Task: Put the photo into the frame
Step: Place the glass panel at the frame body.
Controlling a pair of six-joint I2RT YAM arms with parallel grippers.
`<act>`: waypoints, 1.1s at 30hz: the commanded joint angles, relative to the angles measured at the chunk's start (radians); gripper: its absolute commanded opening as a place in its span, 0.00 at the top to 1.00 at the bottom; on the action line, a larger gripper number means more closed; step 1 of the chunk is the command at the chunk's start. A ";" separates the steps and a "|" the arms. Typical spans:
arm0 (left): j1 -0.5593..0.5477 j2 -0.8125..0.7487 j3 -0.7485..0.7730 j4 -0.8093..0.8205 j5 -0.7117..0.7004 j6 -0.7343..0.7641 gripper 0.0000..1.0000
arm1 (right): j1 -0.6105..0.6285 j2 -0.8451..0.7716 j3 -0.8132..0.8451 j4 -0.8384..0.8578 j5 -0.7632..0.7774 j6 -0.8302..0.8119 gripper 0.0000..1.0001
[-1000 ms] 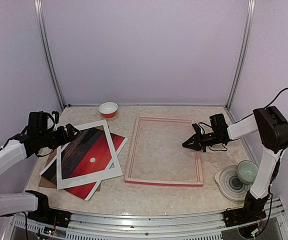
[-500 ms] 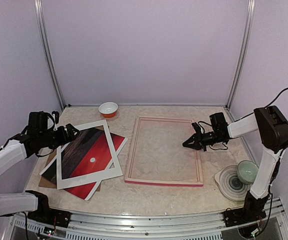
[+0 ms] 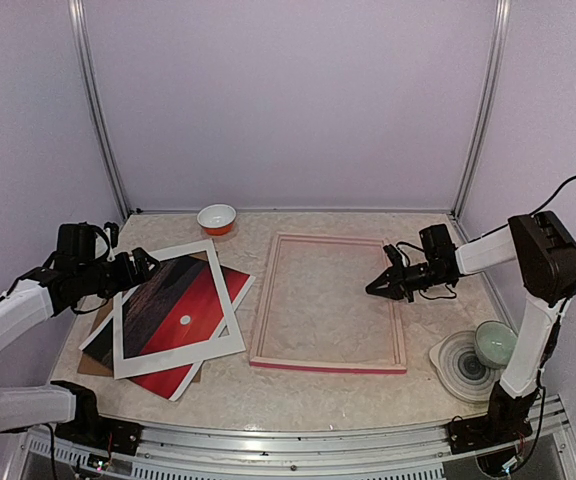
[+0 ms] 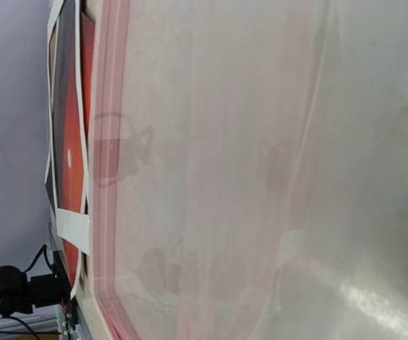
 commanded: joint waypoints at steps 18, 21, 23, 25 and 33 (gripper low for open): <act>-0.009 -0.005 -0.010 -0.001 -0.007 0.015 0.01 | -0.024 0.000 0.025 -0.055 -0.032 -0.038 1.00; -0.009 -0.005 -0.010 -0.001 -0.007 0.016 0.01 | -0.026 -0.002 0.026 -0.059 -0.032 -0.041 1.00; -0.009 -0.004 -0.010 -0.002 -0.007 0.015 0.01 | -0.027 -0.004 0.027 -0.061 -0.031 -0.042 1.00; -0.009 -0.004 -0.010 -0.001 -0.007 0.015 0.01 | -0.029 -0.004 0.027 -0.061 -0.029 -0.043 1.00; -0.009 -0.002 -0.010 -0.001 -0.007 0.015 0.01 | -0.033 -0.002 0.030 -0.066 -0.031 -0.048 1.00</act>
